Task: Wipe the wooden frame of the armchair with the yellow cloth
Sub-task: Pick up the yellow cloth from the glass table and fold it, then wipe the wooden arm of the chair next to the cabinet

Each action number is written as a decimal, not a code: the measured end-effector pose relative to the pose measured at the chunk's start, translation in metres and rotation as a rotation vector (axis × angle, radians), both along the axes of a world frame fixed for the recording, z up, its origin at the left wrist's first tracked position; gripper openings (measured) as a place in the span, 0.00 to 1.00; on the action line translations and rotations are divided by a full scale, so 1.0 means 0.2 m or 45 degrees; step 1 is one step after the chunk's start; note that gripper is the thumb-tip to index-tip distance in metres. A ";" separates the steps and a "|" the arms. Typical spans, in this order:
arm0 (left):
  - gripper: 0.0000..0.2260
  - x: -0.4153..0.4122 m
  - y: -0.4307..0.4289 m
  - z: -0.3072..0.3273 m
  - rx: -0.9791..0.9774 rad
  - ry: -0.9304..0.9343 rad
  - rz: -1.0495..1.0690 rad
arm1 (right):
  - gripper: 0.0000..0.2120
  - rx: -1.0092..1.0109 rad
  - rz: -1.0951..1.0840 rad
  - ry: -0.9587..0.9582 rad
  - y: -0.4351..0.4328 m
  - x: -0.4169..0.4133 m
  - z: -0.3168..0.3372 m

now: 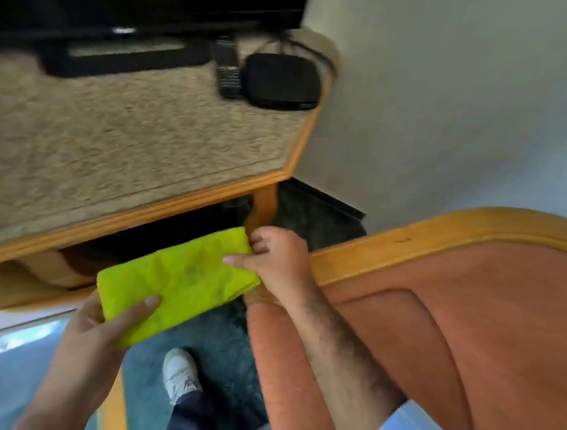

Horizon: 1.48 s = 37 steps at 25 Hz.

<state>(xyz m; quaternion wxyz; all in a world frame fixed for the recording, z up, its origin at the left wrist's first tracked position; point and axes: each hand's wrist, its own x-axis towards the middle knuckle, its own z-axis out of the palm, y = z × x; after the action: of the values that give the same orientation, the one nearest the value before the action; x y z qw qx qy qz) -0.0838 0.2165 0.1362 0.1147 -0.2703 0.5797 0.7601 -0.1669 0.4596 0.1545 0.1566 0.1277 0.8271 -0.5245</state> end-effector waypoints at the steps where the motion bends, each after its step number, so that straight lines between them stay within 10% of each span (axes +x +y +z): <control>1: 0.13 -0.08 0.13 0.07 0.024 0.021 -0.088 | 0.15 0.034 -0.082 0.051 0.16 -0.01 0.10; 9: 0.15 -0.40 0.96 0.16 0.056 0.088 -0.576 | 0.10 0.573 -0.188 0.145 1.11 -0.03 0.38; 16: 0.35 -0.50 1.39 -0.07 -0.741 0.089 -0.765 | 0.13 0.835 -0.105 0.077 1.48 -0.09 0.19; 19: 0.40 -0.49 1.45 -0.14 -1.346 0.552 -0.950 | 0.23 1.013 -0.051 0.262 1.54 -0.11 0.08; 23: 0.30 -0.61 1.60 -0.15 -1.253 1.566 -1.391 | 0.32 1.464 -0.096 0.612 1.73 -0.09 0.00; 37: 0.26 -0.62 1.56 -0.38 -1.560 1.738 -1.751 | 0.21 1.708 0.017 0.819 1.92 0.01 -0.20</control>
<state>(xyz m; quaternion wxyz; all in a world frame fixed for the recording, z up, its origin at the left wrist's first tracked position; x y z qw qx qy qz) -0.2077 0.5283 0.0609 0.0166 0.5621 0.8189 0.1146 -0.1641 0.8430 0.1155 -0.2018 0.0311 0.9754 0.0826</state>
